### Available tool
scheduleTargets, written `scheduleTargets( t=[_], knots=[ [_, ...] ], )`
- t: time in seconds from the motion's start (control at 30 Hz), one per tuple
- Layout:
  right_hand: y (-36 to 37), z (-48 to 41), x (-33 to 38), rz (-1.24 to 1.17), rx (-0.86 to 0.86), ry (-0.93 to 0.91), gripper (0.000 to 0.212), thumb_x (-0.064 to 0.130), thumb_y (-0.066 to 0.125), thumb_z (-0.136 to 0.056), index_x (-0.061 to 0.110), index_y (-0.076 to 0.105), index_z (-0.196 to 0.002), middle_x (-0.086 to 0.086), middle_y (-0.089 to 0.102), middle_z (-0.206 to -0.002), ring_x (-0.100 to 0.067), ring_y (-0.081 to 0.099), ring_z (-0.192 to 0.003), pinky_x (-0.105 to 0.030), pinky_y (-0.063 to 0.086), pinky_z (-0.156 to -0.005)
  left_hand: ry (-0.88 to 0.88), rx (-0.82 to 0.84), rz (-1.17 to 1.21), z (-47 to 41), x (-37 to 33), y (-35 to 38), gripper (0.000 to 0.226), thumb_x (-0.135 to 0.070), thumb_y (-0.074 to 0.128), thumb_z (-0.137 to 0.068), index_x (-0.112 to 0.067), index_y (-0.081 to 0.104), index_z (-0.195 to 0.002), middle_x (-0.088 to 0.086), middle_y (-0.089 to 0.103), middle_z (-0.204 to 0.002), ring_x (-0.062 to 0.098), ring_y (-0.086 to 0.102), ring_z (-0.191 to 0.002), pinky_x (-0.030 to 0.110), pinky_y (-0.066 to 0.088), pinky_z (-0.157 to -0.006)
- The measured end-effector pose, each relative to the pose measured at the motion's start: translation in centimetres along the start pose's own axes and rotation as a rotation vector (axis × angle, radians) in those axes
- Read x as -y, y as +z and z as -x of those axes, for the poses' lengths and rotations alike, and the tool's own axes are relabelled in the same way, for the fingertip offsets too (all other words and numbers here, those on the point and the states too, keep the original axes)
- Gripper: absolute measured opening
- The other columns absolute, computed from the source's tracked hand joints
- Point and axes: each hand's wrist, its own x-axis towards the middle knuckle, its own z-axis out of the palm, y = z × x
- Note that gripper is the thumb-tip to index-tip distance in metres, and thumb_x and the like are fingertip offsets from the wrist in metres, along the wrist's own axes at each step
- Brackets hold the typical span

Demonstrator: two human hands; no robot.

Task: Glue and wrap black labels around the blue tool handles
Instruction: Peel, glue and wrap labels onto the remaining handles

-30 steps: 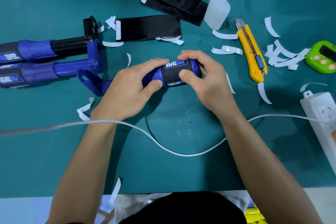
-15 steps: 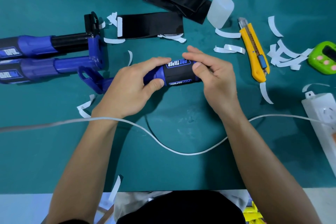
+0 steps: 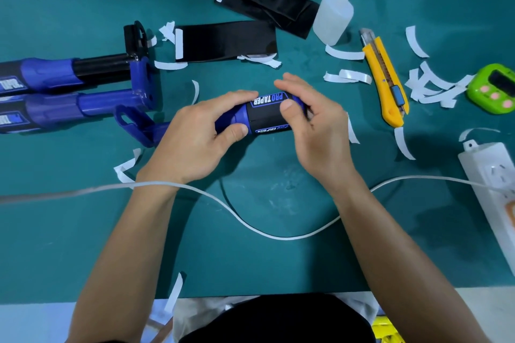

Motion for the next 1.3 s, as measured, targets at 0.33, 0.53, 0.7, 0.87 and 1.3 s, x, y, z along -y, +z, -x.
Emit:
scheduleTargets(
  t=[0.33,0.53,0.7,0.87,1.3],
  knots=[
    [-0.7,-0.2,0.0,-0.049,0.114,0.024,0.092,0.002,0.081,-0.078,0.026,0.04,-0.157,0.005,0.062,-0.137,-0.003,0.057,-0.129,-0.014,0.043,-0.105,-0.077,-0.036,-0.204,0.3,-0.2,0.4,0.045,-0.042,0.056,-0.105,-0.027,0.054,-0.147,0.001,0.069,-0.126,0.031,0.06,-0.108,0.039,0.045,-0.089],
    [-1.0,-0.7,1.5,-0.609,-0.043,0.19,0.07,0.0,0.071,-0.085,0.016,0.047,-0.149,-0.008,0.071,-0.126,-0.022,0.069,-0.112,-0.043,0.055,-0.103,-0.075,-0.039,0.151,-0.3,-0.8,-0.2,0.035,-0.042,0.056,-0.101,-0.034,0.065,-0.134,-0.017,0.075,-0.112,0.019,0.068,-0.103,0.034,0.052,-0.097],
    [0.0,-1.0,2.3,-0.628,0.173,0.169,0.082,0.008,0.066,-0.091,0.026,0.025,-0.16,-0.001,0.065,-0.125,-0.017,0.064,-0.115,-0.042,0.052,-0.108,-0.078,0.02,0.525,-0.3,-1.9,-0.2,0.038,-0.027,0.059,-0.1,-0.034,0.058,-0.138,-0.011,0.079,-0.109,0.012,0.074,-0.093,0.035,0.058,-0.091],
    [0.4,-3.0,2.9,-0.688,0.235,0.203,0.075,0.016,0.065,-0.094,0.022,0.028,-0.159,-0.007,0.071,-0.118,-0.029,0.064,-0.111,-0.052,0.049,-0.11,-0.108,0.067,0.902,-0.2,-2.7,0.5,0.063,-0.014,0.057,-0.097,-0.012,0.032,-0.155,0.009,0.077,-0.104,0.017,0.071,-0.086,0.028,0.058,-0.078],
    [1.5,-2.4,1.4,-0.536,0.264,0.311,0.028,0.033,0.041,-0.111,0.03,0.064,-0.126,0.009,0.08,-0.102,-0.006,0.076,-0.093,-0.018,0.058,-0.075,-0.145,-0.219,0.458,-2.3,-0.5,3.4,0.07,-0.043,0.07,-0.083,-0.042,0.044,-0.149,0.001,0.071,-0.069,0.023,0.067,-0.063,0.038,0.059,-0.069]
  ],
)
